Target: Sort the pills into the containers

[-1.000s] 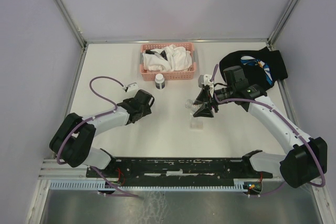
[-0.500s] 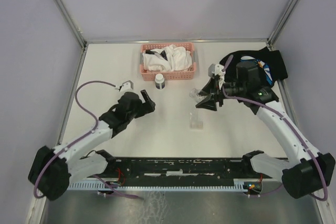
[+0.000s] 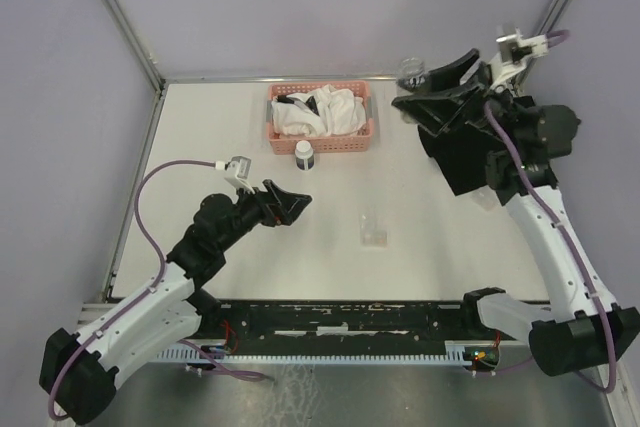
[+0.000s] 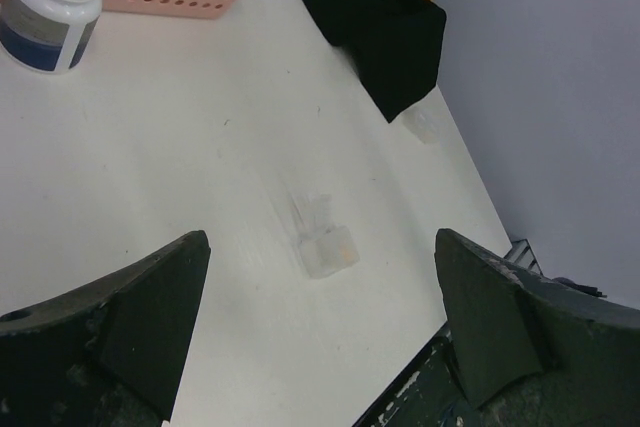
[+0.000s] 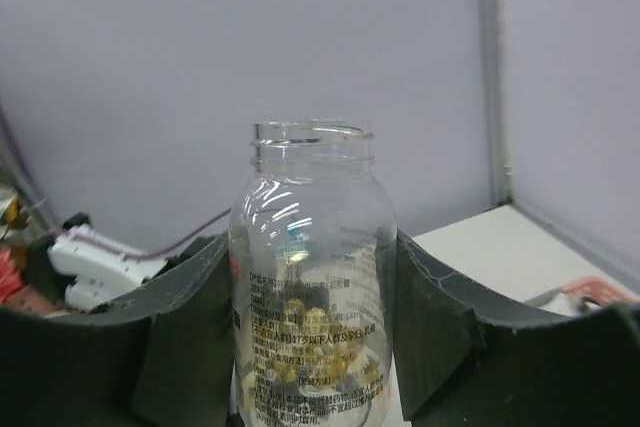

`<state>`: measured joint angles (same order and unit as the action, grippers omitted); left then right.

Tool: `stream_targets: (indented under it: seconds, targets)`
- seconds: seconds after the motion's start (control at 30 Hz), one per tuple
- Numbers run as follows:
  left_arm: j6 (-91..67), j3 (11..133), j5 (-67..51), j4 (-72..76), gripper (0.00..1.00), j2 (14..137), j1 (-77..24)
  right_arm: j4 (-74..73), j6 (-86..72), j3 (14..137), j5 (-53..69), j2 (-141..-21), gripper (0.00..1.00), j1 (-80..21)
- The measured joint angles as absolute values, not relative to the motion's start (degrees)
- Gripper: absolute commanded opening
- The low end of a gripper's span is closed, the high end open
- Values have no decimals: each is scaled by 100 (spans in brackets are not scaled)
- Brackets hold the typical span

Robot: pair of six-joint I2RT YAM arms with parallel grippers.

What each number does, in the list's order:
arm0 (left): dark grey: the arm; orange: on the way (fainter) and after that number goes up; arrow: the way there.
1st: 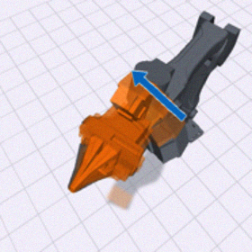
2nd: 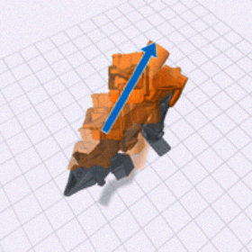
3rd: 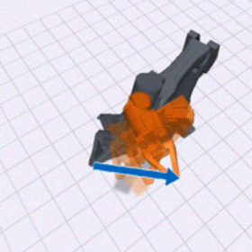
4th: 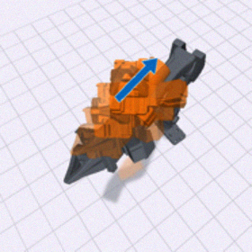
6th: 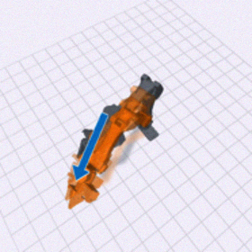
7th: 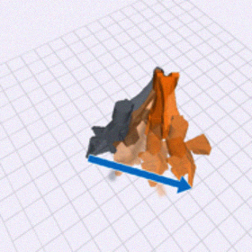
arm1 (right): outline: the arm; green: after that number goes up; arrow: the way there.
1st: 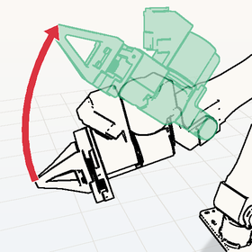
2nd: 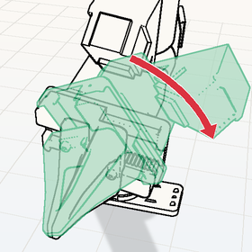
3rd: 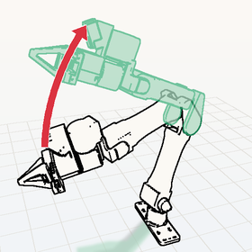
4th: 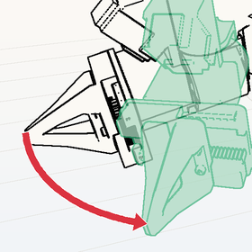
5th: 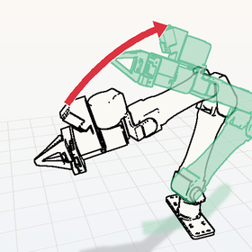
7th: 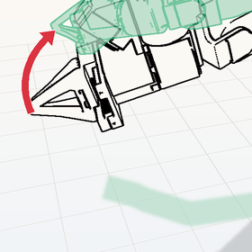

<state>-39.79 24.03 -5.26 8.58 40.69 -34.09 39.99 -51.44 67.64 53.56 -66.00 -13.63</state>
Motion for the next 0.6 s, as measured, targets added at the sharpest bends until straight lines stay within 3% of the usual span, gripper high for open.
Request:
stream_targets:
  seconds: [0.1,0.23,0.4,0.53,0.6]
  targets:
    - [-3981,2270,-744,1131,100,4305,-3409,3505,-5325,7185,4921,-6372,7,-733]
    - [-3979,2239,-956,1291,99,4484,-3409,5441,-6646,7041,4816,-6436,5,-827]
    - [-3981,2204,-1127,1758,100,4558,-3409,4025,-5710,7150,4838,-5905,8,-849]
    - [-3983,2137,-1293,2130,100,4718,-3409,5612,-6283,6377,5024,-5782,8,-840]
    - [-3983,2078,-1372,2285,99,4807,-3409,5502,-6010,6007,5293,-5645,8,-864]
